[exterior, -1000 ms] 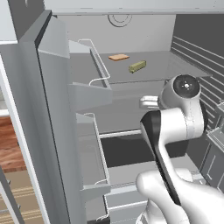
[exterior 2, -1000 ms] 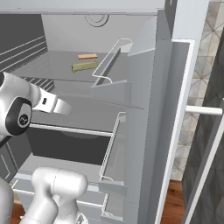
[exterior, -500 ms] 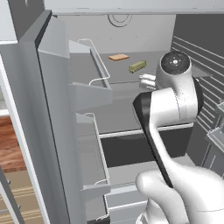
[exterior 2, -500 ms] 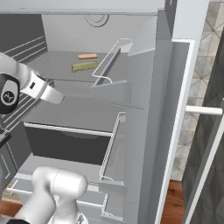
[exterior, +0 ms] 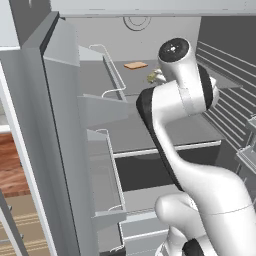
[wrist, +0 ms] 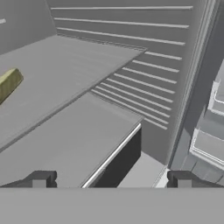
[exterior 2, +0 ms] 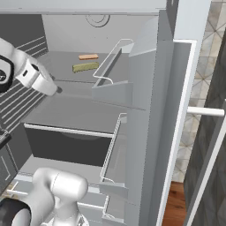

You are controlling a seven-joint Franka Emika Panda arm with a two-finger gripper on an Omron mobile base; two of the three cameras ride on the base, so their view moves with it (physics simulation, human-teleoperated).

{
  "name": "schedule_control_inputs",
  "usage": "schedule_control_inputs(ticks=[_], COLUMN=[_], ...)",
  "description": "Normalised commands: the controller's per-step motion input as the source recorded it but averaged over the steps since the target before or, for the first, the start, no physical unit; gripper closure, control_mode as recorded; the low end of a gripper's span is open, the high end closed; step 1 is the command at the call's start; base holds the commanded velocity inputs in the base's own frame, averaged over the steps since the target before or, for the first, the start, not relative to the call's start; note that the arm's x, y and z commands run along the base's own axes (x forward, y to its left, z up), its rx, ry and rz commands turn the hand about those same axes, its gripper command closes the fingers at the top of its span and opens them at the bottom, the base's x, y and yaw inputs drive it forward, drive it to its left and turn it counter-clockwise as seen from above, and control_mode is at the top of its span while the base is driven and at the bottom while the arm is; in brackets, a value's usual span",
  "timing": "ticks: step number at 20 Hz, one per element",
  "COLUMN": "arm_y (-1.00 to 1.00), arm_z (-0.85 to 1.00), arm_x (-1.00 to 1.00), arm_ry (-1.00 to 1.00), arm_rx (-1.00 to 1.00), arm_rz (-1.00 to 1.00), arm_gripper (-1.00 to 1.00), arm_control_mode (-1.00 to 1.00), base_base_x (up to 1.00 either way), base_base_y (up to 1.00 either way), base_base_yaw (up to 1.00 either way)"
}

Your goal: Retrieve the butter from the fridge and place it on a plate on the dining table. Then retrieve the butter knife by the fridge and place it near the plate.

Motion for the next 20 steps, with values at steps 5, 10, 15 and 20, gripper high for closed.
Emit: schedule_control_inputs(ticks=[5,10,15,20], arm_y=[0.0,0.0,0.0,0.0], arm_z=[0.0,0.0,0.15,0.0], arm_x=[0.33,0.5,0.43,0.47], arm_ry=[-0.06,0.01,0.06,0.0], arm_rx=[0.0,0.0,0.0,0.0], arm_rz=[-0.22,-0.13,0.0,0.0], arm_gripper=[-1.0,-1.0,-1.0,-1.0], arm_control_mode=[-1.0,-1.0,-1.0,-1.0], base_base_x=[0.0,0.0,0.0,0.0], base_base_y=[0.0,0.0,0.0,0.0], base_base_yaw=[0.0,0.0,0.0,0.0])
